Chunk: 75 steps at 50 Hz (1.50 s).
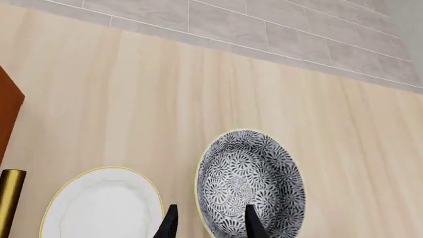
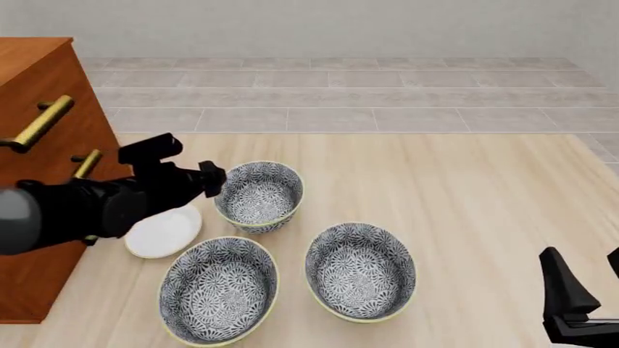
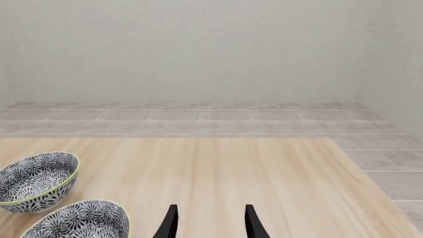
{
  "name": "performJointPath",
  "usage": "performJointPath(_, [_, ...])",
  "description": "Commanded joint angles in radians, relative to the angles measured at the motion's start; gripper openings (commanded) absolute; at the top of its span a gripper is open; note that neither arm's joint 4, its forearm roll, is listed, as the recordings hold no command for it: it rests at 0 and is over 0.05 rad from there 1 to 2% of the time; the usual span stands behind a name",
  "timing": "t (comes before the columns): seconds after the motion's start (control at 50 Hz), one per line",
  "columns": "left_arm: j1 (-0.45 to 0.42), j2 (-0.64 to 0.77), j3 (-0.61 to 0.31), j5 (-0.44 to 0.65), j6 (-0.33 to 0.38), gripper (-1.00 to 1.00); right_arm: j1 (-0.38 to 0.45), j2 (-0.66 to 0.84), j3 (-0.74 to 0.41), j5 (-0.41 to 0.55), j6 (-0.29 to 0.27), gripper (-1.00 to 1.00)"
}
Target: Stack the bowl at the front on the bowl in the middle.
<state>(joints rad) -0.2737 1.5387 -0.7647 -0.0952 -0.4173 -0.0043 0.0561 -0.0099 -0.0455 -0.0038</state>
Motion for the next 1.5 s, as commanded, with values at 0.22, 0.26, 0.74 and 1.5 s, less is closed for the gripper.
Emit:
performJointPath(0.22, [-0.001, 0.073, 0.007, -0.057, -0.013, 1.00, 0.000, 0.000, 0.000, 0.000, 0.000, 1.00])
performJointPath(0.26, [-0.002, 0.073, 0.000, -0.048, -0.015, 1.00, 0.000, 0.000, 0.000, 0.000, 0.000, 1.00])
performJointPath(0.74, [-0.006, 0.153, -0.040, -0.061, -0.022, 1.00, 0.000, 0.000, 0.000, 0.000, 0.000, 1.00])
performJointPath(1.5, [-0.025, 0.287, -0.073, -0.115, -0.054, 1.00, 0.000, 0.000, 0.000, 0.000, 0.000, 1.00])
